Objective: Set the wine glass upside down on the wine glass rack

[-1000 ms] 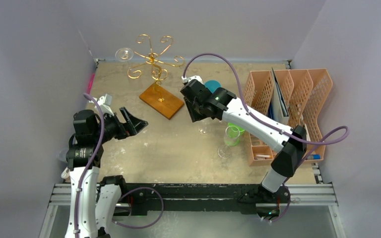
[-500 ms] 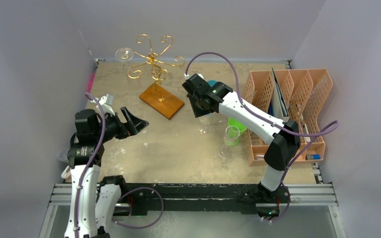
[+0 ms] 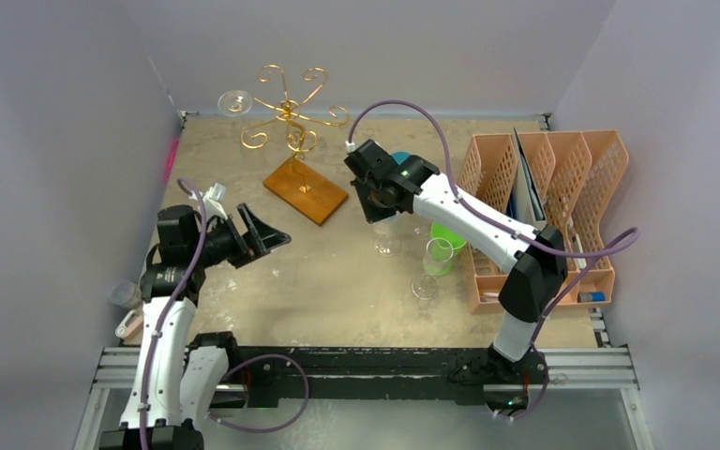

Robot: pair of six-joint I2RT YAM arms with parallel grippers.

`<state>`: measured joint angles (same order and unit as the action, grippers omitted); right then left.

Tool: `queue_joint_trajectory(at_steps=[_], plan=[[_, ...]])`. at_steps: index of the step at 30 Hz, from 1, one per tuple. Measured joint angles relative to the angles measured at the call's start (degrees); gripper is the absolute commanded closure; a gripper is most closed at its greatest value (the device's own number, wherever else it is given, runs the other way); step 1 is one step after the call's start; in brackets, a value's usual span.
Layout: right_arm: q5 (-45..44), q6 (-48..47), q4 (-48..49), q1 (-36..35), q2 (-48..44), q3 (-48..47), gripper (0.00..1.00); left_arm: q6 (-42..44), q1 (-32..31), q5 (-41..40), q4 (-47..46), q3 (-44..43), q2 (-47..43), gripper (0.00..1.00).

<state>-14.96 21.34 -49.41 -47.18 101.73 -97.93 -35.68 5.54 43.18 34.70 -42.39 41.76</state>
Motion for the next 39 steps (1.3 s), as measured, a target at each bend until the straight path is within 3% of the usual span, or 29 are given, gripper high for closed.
queue_joint_trajectory(at_steps=[3, 12, 18, 23, 28, 34, 39], plan=[[0.74, 0.11, 1.99, 0.0, -0.39, 1.16, 1.0, -4.11, 0.0, 0.96, -2.19, 3.74, 0.24, 0.14], [3.02, 0.42, 7.65, 0.0, -5.6, 7.98, 1.0, -16.46, 0.0, 0.35, -6.32, 8.98, 4.55, 0.14], [7.69, 1.68, 13.11, -0.94, -13.27, 13.92, 1.0, -30.67, 0.0, -0.7, -8.5, 11.91, 6.32, 0.14], [7.78, 1.09, 23.45, -5.31, -19.43, 19.67, 1.0, -42.32, -0.07, -0.68, -9.66, 14.14, 7.17, 0.17], [5.97, -2.08, 33.03, -11.61, -19.5, 22.8, 1.0, -47.28, -0.07, 0.13, -9.55, 14.12, 8.09, 0.19], [5.97, -4.83, 40.41, -13.9, -18.78, 24.48, 1.0, -49.75, -0.07, -0.13, -5.75, 13.4, 7.61, 0.27], [5.09, -8.09, 46.03, -17.14, -17.81, 24.94, 1.0, -49.62, -0.09, -3.39, -0.35, 8.09, 7.63, 0.32]])
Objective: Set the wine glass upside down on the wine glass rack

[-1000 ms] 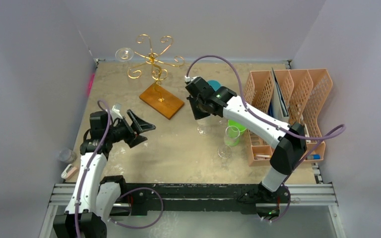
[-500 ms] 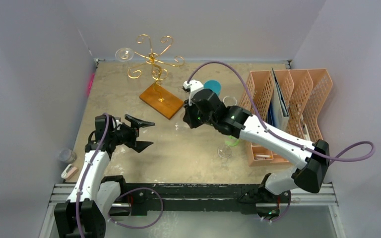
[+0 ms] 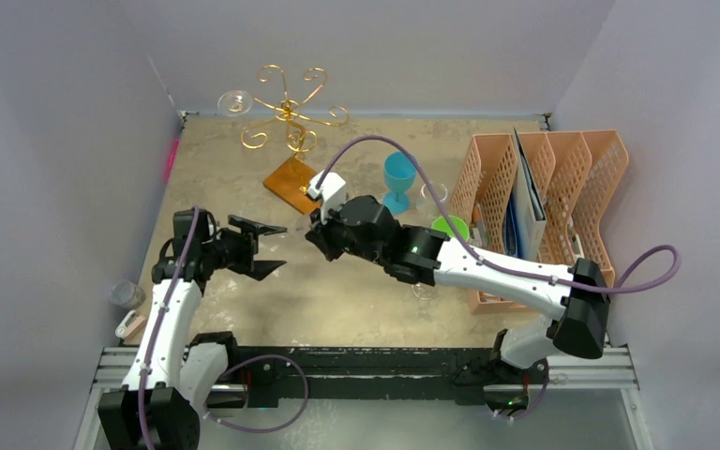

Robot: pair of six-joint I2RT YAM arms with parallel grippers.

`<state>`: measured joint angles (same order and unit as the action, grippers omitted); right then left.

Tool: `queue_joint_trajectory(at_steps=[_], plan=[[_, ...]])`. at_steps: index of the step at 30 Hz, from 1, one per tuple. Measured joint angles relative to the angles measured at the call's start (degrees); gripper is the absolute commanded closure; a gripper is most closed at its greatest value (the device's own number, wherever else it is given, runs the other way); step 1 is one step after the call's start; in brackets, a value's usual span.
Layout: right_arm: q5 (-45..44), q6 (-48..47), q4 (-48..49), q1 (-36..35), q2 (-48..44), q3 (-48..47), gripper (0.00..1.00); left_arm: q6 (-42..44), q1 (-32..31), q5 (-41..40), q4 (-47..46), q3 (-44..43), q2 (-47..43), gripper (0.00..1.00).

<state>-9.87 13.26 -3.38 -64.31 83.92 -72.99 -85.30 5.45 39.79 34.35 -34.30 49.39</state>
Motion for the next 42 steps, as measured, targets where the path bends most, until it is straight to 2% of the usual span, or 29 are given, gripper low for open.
queue_joint_trajectory(at_steps=[5, 6, 8, 9, 16, 19, 29, 38, 40, 42], plan=[[-1.7, -2.84, 3.37, -4.33, 1.88, 0.0, 1.0, -0.02, 0.0, -1.27, 1.27, -3.23, 1.64, 0.32], [-2.01, -3.26, 3.76, -5.01, 2.23, 0.0, 1.0, -0.02, 0.0, -1.49, 1.51, -3.28, 2.19, 0.34], [-2.49, -3.78, 4.2, -6.01, 2.69, 0.0, 1.0, -0.04, -0.02, -1.81, 2.4, -3.28, 2.93, 0.48], [-2.64, -4.04, 4.42, -6.38, 2.86, 0.0, 1.0, -0.13, -0.02, -1.99, 2.84, -3.28, 3.15, 0.52], [-2.51, -3.67, 7.45, -7.17, 3.06, 0.39, 1.0, -0.68, -0.02, -2.34, 2.97, -3.08, 4.13, 0.6], [-2.56, -3.19, 9.09, -7.32, 3.06, 0.87, 1.0, -0.72, -0.02, -2.29, 2.99, -3.08, 5.05, 0.66], [-2.05, -4.83, 9.7, -7.65, 4.92, 1.36, 1.0, -1.07, -0.02, -1.49, 2.58, -2.05, 6.27, 0.67], [1.05, -8.22, 8.98, -7.82, 5.09, 1.38, 1.0, -1.44, 0.04, 0.79, 1.68, -2.01, 8.41, 1.0], [2.08, -8.87, 8.85, -8.07, 5.25, 1.49, 0.99, -2.01, 0.07, 1.25, 1.46, -1.99, 8.41, 1.0], [2.64, -9.6, 8.94, -8.17, 5.35, 1.9, 0.92, -2.21, 0.13, 1.62, 0.5, -1.51, 8.41, 1.0]])
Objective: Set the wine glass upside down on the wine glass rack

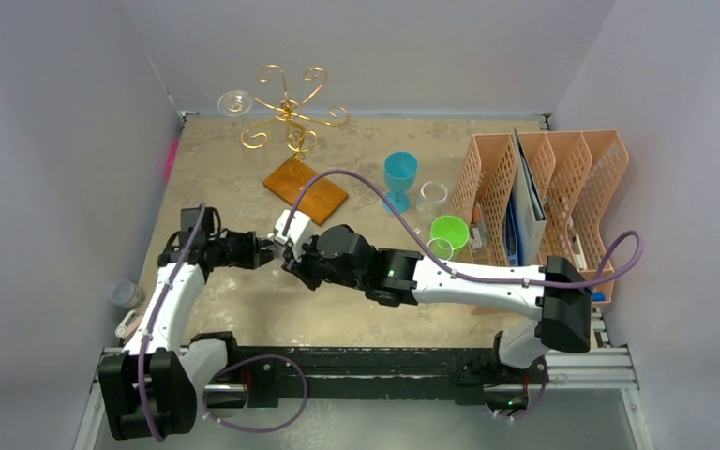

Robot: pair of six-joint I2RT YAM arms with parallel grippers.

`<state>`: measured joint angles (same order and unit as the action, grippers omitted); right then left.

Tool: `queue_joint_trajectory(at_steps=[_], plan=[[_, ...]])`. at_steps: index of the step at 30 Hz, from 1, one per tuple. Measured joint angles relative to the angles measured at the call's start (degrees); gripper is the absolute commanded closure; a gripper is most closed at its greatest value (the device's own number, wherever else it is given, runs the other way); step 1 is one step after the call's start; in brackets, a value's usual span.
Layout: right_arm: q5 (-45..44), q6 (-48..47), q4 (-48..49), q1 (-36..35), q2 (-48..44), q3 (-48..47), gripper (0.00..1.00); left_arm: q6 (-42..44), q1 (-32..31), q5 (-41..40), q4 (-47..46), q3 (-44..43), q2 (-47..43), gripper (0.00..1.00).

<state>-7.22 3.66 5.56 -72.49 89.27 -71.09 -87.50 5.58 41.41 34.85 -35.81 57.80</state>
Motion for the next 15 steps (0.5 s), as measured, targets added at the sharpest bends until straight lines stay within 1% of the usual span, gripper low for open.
queue_joint_trajectory(at_steps=[4, 5, 8, 11, 15], plan=[[1.05, -0.09, 0.26, 0.04, 0.0, 0.63, 0.7, -0.44, 0.0, 0.94, -1.75, 1.57, 0.0, 1.0], [1.22, 0.15, 0.24, -0.02, 0.0, 0.68, 0.63, -0.39, -0.04, 1.31, -2.38, 1.84, -0.09, 1.0], [0.72, 1.86, 0.5, 0.15, -0.2, 0.7, 0.5, -0.37, -0.15, 1.27, -3.8, 2.69, -0.96, 1.0], [0.28, 3.67, -0.48, 0.55, -1.46, 0.83, 0.45, -0.39, -0.15, 0.04, -5.14, 3.19, -2.14, 1.0], [0.39, 5.66, -3.48, 1.25, -6.97, 1.18, 0.45, 0.28, -0.15, -1.66, -7.78, 3.28, -2.54, 1.0]])
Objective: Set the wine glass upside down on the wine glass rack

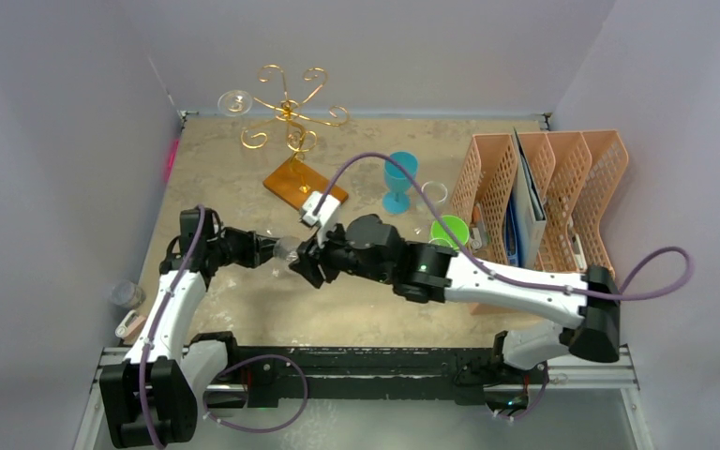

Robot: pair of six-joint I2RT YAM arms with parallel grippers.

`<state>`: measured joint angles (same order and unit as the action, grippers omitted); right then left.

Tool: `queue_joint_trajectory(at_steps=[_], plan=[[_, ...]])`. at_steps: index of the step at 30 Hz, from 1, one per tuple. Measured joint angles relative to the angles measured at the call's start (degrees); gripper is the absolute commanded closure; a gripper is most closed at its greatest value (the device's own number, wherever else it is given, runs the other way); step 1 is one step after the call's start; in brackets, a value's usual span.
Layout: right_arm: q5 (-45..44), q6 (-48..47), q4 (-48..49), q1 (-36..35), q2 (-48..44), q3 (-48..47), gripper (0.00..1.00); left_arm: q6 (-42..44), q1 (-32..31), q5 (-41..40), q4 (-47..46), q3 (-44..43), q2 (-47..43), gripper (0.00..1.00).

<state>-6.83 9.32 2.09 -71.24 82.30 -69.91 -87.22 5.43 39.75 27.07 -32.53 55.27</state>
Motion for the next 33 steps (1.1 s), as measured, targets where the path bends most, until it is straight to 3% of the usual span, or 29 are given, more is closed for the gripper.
queue_joint_trajectory(at_steps=[8, 17, 23, 33], plan=[[-0.07, 4.26, -6.45, 0.66, -13.44, 1.25, 0.44, 9.68, 0.0, -4.26, -1.31, -1.01, -0.44, 1.0], [-7.63, 16.87, -20.04, 0.7, -18.05, 0.11, 0.42, 32.46, 0.0, -8.22, 6.43, -11.08, -10.54, 1.0], [-10.49, 23.17, -26.4, 0.76, -18.47, -0.66, 0.41, 44.92, 0.0, -3.32, 5.81, -11.17, -13.05, 1.0], [-11.26, 30.14, -29.99, 0.87, -22.64, 1.49, 0.4, 56.19, 0.0, 6.34, 2.1, -9.68, -17.84, 1.0]])
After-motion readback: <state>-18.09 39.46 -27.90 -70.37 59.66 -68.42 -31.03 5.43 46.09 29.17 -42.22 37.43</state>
